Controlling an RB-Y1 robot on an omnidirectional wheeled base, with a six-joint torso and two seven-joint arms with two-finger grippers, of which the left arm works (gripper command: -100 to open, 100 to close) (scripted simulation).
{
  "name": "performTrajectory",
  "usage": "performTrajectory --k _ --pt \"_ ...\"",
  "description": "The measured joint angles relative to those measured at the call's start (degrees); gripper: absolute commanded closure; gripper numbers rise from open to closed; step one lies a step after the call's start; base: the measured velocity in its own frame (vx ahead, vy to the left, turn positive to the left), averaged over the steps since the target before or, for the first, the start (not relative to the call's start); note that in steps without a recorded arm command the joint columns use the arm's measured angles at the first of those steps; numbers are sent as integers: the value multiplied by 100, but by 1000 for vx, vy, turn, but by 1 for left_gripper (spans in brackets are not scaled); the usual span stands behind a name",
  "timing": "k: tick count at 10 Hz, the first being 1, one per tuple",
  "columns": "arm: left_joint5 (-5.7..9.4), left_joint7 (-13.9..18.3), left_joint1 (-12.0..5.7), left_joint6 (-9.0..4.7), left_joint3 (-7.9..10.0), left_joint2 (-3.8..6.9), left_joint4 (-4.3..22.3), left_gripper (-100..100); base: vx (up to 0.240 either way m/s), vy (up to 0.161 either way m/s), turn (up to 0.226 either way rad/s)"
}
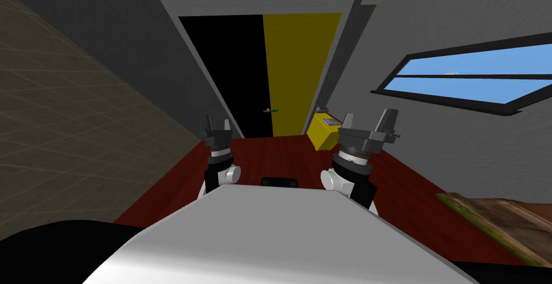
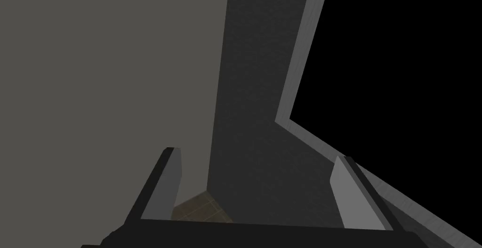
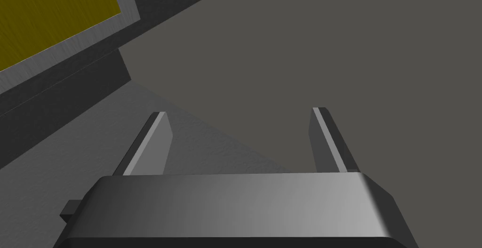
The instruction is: Pull the door open
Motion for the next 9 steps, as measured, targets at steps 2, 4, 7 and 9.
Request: performTrajectory --k 2,4,7,9 --pt "10 15 -37 -5 35 56 165 -100 174 -7 -45" --pt "29 42 -65 -63 82 120 366 -100 152 -13 -36" --pt "39 73 -90 -158 119 197 691 -100 127 -16 -40" --pt "54 100 -135 -211 166 259 941 -100 119 -11 -36"
